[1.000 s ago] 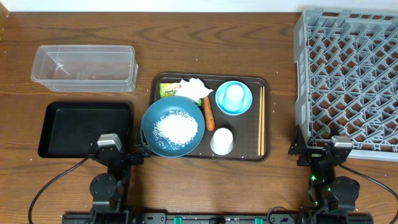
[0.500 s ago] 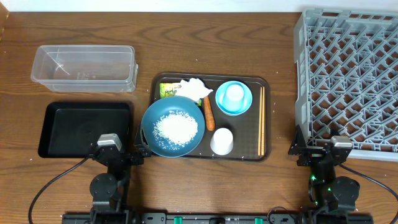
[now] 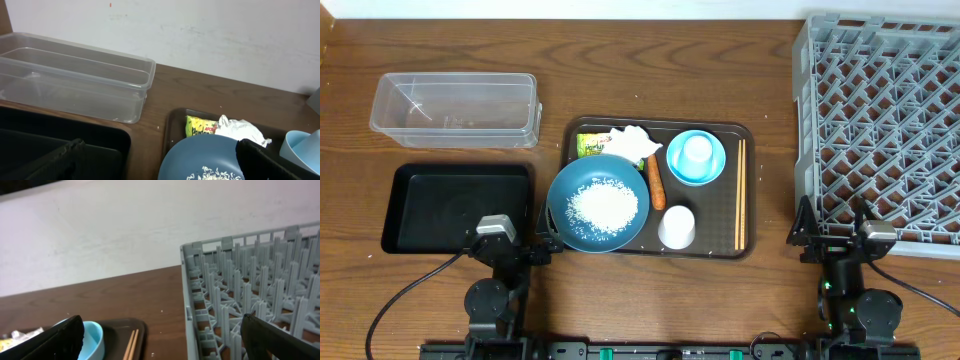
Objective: Sort waste into correct bins and load items into the dishwasher rack
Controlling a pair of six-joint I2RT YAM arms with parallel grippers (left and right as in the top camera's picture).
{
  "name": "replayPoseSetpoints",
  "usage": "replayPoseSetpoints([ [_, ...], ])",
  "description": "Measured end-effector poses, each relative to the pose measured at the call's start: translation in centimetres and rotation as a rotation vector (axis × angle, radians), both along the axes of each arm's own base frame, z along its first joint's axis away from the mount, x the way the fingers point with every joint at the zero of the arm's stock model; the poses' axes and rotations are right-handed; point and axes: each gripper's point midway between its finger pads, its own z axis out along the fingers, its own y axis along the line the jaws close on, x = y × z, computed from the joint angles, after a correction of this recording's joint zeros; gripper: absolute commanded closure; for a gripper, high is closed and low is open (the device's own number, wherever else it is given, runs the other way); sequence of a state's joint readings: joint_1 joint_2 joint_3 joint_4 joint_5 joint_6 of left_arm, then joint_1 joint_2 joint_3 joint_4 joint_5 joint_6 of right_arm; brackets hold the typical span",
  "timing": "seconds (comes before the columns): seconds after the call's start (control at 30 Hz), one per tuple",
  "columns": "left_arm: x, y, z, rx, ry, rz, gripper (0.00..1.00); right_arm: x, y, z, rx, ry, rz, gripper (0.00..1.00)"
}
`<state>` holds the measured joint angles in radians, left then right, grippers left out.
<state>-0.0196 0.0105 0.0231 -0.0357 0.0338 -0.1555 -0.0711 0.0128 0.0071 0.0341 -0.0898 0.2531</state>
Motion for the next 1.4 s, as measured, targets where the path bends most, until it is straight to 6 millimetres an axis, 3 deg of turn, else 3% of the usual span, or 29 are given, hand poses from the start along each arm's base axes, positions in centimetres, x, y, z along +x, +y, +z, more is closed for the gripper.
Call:
replayPoseSetpoints([
  [0.2, 0.0, 0.0, 0.0, 0.000, 0.000, 0.000, 0.02, 0.0, 0.0, -1.6, 0.056, 0.068, 0.000, 0.01],
  [0.33, 0.0, 0.0, 0.0, 0.000, 0.000, 0.000, 0.02, 0.0, 0.1, -0.1, 0.193, 0.007, 0.010, 0.01],
  [0.47, 0.0, 0.0, 0.0, 0.000, 0.000, 0.000, 0.02, -0.1, 0.4, 1.8, 0.470, -0.057, 0.054, 0.01],
  [0.63, 0.0, 0.0, 0.0, 0.000, 0.000, 0.000, 0.03, -0.3, 1.5, 2.3, 0.786, -0.041, 0.144, 0.01],
  [0.83, 0.0, 0.0, 0.0, 0.000, 0.001, 0.000, 0.02, -1.5, 3.4, 6.5, 0.800, -0.157, 0.321, 0.01],
  [0.9, 0.0, 0.0, 0.0, 0.000, 0.001, 0.000, 0.02, -1.7, 3.8, 6.8, 0.791, -0.160, 0.347, 0.01],
  [1.07, 0.0, 0.0, 0.0, 0.000, 0.001, 0.000, 0.02, -1.3, 4.0, 5.2, 0.751, -0.097, 0.330, 0.01],
  [1.27, 0.0, 0.0, 0.0, 0.000, 0.001, 0.000, 0.02, -0.2, 2.5, -0.9, 0.692, 0.102, 0.148, 0.01],
  [1.4, 0.0, 0.0, 0.0, 0.000, 0.001, 0.000, 0.02, 0.0, 0.7, -2.5, 0.667, 0.124, 0.026, 0.01],
])
